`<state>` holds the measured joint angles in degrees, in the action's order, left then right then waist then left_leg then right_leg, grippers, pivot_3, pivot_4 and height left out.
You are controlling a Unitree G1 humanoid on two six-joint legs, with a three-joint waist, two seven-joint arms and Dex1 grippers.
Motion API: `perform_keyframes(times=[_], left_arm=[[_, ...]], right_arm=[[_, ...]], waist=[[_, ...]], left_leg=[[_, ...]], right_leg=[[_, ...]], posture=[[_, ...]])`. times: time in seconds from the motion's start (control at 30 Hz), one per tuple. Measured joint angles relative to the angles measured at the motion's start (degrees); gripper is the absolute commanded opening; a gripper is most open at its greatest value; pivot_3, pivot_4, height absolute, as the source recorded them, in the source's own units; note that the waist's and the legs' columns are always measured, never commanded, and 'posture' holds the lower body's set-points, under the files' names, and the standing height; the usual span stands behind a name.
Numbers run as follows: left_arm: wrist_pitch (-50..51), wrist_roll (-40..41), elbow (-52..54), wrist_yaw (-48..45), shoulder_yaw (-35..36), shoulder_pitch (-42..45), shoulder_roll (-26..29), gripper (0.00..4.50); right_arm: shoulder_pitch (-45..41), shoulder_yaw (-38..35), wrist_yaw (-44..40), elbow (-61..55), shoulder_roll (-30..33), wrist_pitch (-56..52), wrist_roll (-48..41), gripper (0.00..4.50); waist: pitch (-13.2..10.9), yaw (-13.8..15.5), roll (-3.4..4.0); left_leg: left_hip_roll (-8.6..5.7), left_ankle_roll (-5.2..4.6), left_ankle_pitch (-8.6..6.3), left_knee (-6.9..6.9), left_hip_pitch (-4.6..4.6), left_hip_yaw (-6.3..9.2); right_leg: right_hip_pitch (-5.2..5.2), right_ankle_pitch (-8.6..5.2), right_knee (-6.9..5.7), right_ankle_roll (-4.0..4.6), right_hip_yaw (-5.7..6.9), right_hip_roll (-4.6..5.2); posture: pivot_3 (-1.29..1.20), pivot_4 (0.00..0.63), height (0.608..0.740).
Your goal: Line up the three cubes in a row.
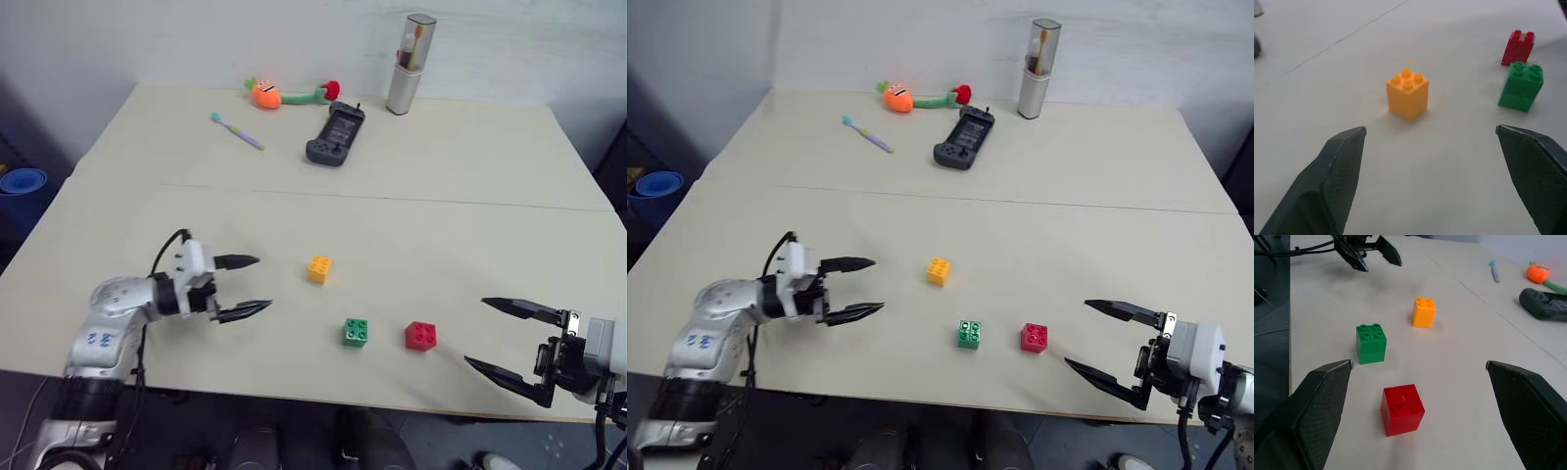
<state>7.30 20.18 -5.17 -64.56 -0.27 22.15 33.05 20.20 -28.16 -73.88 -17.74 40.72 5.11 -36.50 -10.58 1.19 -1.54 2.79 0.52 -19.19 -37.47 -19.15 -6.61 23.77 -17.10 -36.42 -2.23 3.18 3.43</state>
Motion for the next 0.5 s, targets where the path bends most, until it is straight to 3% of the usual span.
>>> perform_keyframes(times=[0.17,0.3,0.5], left_arm=[[-12.1,-7.1,-24.6,-8.2,-8.0,18.1,-6.2,4.47],[-22.0,-12.2,-45.5,-10.7,-10.0,30.3,-10.5,4.47],[-30.6,-16.3,-59.2,-14.9,-10.9,35.7,-13.0,4.47]], right_arm=[[0.2,0.6,0.6,-0.2,-0.2,-0.1,0.1,4.50],[2.4,0.1,2.5,-1.5,-1.0,-0.1,0.1,4.50],[6.5,-1.6,5.2,-5.0,-3.0,0.0,0.1,4.50]], waist=[[0.0,-0.1,-0.02],[0.0,-0.1,-0.04],[0.0,-0.1,-0.05]], left_leg=[[-0.04,-0.03,-0.04,-0.28,-0.04,-0.08],[-0.03,0.03,-0.04,-0.30,-0.11,-0.13],[0.00,-0.02,-0.08,-0.33,-0.20,-0.18]], right_leg=[[0.00,0.05,-0.04,-0.08,-0.02,-0.12],[0.02,0.06,0.08,-0.13,-0.05,-0.14],[0.03,0.11,0.29,-0.23,-0.03,-0.14]], posture=[[0.00,0.150,0.740],[0.00,0.150,0.740],[0.00,0.150,0.740]])
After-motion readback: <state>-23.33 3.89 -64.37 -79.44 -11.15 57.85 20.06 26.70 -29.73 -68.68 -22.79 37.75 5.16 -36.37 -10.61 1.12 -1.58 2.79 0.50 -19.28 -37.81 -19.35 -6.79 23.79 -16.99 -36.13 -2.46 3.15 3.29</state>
